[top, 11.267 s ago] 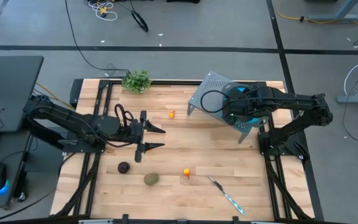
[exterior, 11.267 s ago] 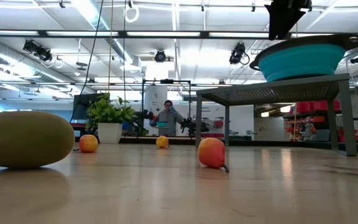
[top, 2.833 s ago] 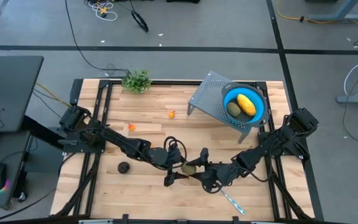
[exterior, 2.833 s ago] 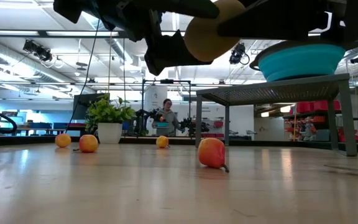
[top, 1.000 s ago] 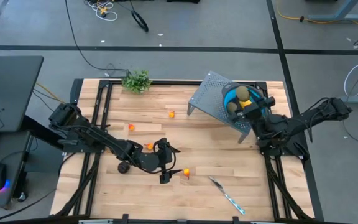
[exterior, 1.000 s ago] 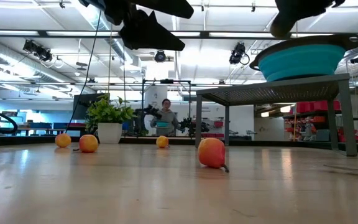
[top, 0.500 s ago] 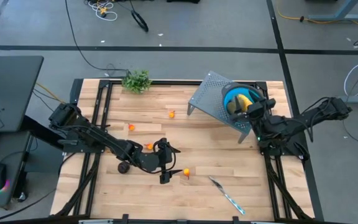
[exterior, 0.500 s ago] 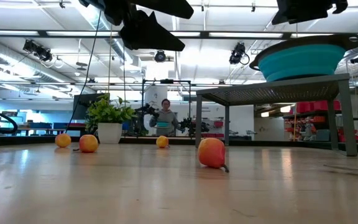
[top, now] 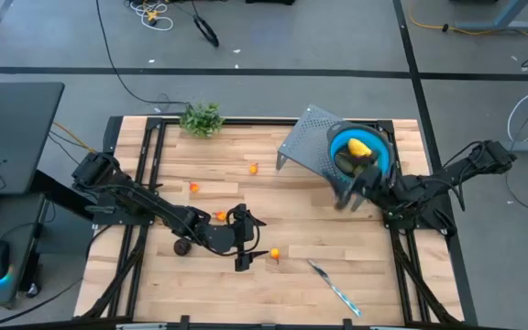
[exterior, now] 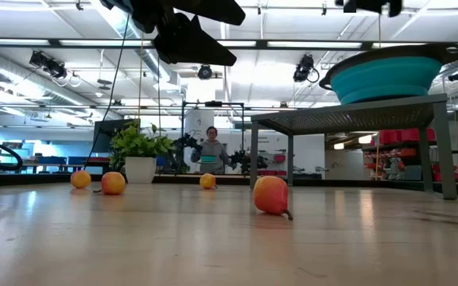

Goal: Pick & Place Fruit
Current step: Put the pear into the strainer bowl on the shelf

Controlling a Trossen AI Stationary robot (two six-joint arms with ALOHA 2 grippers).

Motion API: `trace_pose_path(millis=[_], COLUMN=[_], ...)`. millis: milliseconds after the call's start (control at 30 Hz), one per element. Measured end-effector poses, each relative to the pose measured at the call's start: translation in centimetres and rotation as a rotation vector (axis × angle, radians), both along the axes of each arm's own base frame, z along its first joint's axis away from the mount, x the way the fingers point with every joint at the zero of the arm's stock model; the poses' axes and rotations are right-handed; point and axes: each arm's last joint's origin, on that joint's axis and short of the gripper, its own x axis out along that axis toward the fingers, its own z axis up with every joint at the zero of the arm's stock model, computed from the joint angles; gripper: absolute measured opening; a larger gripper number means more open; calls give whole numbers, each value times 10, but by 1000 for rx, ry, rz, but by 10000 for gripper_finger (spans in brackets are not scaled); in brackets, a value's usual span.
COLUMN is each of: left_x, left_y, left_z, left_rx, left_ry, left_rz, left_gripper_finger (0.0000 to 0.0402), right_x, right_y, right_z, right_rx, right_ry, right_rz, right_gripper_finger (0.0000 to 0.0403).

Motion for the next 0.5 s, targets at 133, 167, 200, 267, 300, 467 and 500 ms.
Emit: trace_pose_path(millis=[133, 167, 200, 267, 300, 467, 500], left_x=[0, 0, 0, 0, 0, -4, -5], left_y=[0, 0, 0, 0, 0, 0, 0], left_z=[0, 0, 0, 0, 0, 1, 2], left_rx=[-2, 2, 7, 14, 15, 21, 24], left_ry=[1, 1, 2, 5, 9, 34, 39], left_rz=[-7, -9, -12, -19, -22, -33, -37], left_gripper_finger=[389, 389, 389, 389, 389, 389, 389], right_x=[10, 14, 18, 27, 32, 54, 58], right_y=[15, 18, 22, 28, 32, 50, 55], right_z=[-13, -18, -24, -36, -43, -76, -80], right_rx=[57, 76, 95, 143, 164, 231, 231], right_ry=[32, 52, 78, 127, 153, 297, 318], right_rz=[263, 312, 357, 436, 470, 563, 571], right_gripper_finger=[303, 302, 302, 302, 302, 302, 302])
